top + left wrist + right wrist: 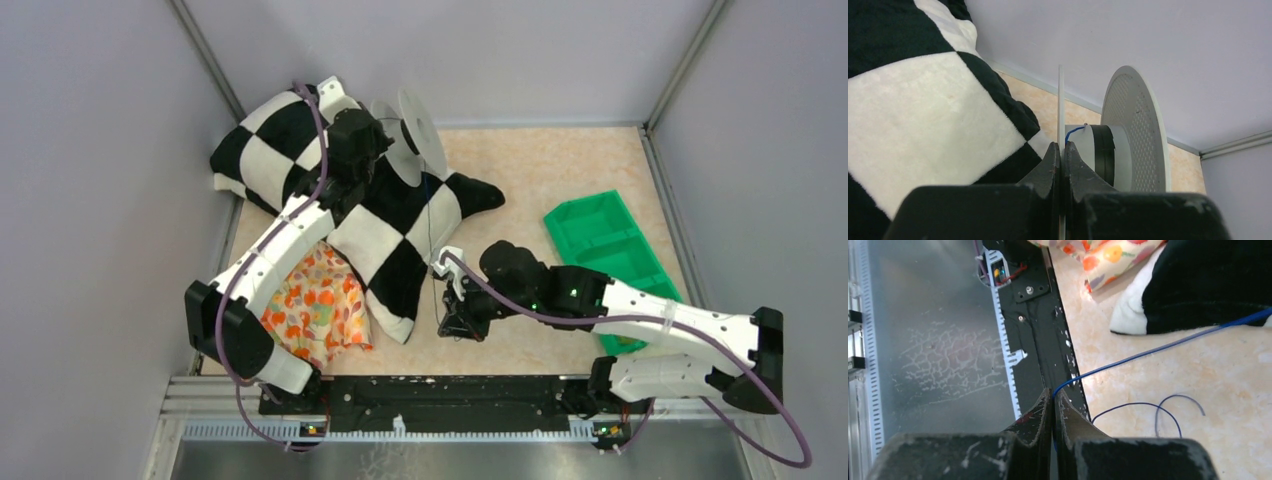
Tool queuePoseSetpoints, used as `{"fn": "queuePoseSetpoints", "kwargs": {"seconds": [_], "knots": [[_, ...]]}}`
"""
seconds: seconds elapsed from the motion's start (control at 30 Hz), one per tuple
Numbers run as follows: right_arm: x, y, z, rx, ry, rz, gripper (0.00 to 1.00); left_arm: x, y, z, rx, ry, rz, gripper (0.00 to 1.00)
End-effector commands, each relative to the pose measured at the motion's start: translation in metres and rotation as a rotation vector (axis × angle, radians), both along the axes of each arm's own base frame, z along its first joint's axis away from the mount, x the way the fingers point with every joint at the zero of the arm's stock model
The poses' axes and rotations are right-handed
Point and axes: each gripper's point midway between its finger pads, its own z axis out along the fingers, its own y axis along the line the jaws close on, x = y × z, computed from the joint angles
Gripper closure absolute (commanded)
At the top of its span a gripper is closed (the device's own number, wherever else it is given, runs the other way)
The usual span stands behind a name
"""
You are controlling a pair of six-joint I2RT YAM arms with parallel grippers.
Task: Wrap the cables
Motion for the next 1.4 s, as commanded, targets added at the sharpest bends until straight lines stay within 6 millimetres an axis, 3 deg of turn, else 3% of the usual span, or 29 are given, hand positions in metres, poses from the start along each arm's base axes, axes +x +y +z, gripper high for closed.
{"fn": "queuePoseSetpoints", "kwargs": {"seconds": [0.0,0.13,0.3,0.4,0.6,0.83,1.0,1.13,1.37], "knots": [[-0.02,-0.002,0.054,0.089,-0.023,0.111,1.0,0.019,0.009,0.074,-0.102,-0.19,0.086,1.0],[-0.018,-0.005,0.085,0.101,-0.085,0.147,1.0,0.03,0.002,0.076,-0.093,-0.191,0.072,1.0],[-0.007,-0.009,0.127,0.162,-0.221,0.139,1.0,0.023,-0.019,0.08,-0.053,-0.22,-0.071,1.0],[0.013,-0.013,0.151,0.187,-0.333,0.068,1.0,0.02,-0.041,0.082,0.002,-0.208,-0.205,1.0],[0.052,-0.019,0.178,0.166,-0.42,-0.005,1.0,-0.003,-0.097,0.08,0.062,-0.223,-0.556,1.0],[0.087,-0.039,0.203,0.207,-0.586,-0.143,1.0,-0.036,-0.155,0.035,0.109,-0.162,-0.776,1.0],[0.098,-0.055,0.223,0.235,-0.639,-0.22,1.0,-0.035,-0.173,0.005,0.134,-0.105,-0.799,1.0],[0.104,-0.061,0.228,0.219,-0.655,-0.26,1.0,-0.035,-0.188,-0.009,0.175,-0.094,-0.805,1.0],[0.124,-0.089,0.238,0.19,-0.718,-0.41,1.0,-0.058,-0.218,-0.048,0.271,-0.038,-0.985,1.0]]}}
